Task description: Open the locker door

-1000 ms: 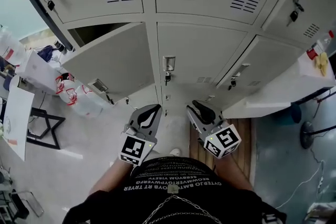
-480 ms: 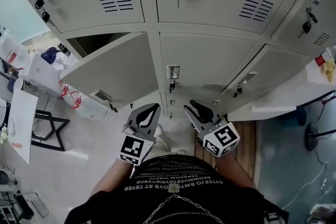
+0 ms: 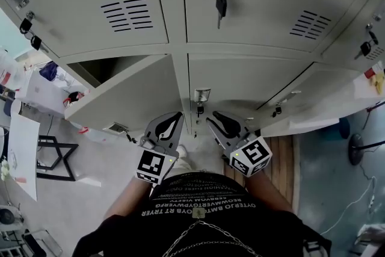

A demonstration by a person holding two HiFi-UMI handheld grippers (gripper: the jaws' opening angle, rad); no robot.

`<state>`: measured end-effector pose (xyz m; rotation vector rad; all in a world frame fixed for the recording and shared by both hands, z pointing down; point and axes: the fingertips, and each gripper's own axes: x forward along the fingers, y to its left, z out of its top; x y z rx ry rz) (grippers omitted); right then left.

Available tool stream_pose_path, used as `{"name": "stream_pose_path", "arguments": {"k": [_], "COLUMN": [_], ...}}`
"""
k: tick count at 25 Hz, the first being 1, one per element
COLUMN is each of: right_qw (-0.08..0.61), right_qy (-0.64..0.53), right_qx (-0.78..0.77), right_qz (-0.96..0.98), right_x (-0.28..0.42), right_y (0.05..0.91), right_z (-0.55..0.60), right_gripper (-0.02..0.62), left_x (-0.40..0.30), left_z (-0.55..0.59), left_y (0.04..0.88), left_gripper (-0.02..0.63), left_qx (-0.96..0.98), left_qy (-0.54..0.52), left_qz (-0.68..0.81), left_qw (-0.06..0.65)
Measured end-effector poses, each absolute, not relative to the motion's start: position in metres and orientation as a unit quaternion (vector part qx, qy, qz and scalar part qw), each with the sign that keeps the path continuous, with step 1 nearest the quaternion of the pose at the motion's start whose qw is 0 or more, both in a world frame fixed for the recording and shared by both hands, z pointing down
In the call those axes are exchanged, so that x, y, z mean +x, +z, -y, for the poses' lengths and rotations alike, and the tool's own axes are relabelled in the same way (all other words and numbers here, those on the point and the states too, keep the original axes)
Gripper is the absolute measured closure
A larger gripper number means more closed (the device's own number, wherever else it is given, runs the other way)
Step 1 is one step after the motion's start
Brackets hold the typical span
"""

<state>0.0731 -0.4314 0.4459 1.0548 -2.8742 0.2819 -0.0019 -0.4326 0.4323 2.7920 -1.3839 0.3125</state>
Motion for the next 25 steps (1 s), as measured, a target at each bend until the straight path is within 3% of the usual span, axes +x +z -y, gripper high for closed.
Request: {"name": "stream_pose_path", "arguments": {"k": [25], "right_qw": [0.042], "right_qy": [0.097], "right_qx": [0.355], "right_qz": [0.929], "right_x": [0.033], "right_y": [0.452], "right_z": [0.486], "right_gripper": [0.489], "left_x": [-0.04], "left_z": [0.484], "left_y": [0.446], "left_gripper": [0.612], "left_qx": [0.894], "left_qy": [0.106], "left_qz": [0.435], "left_qw": [0.019]}}
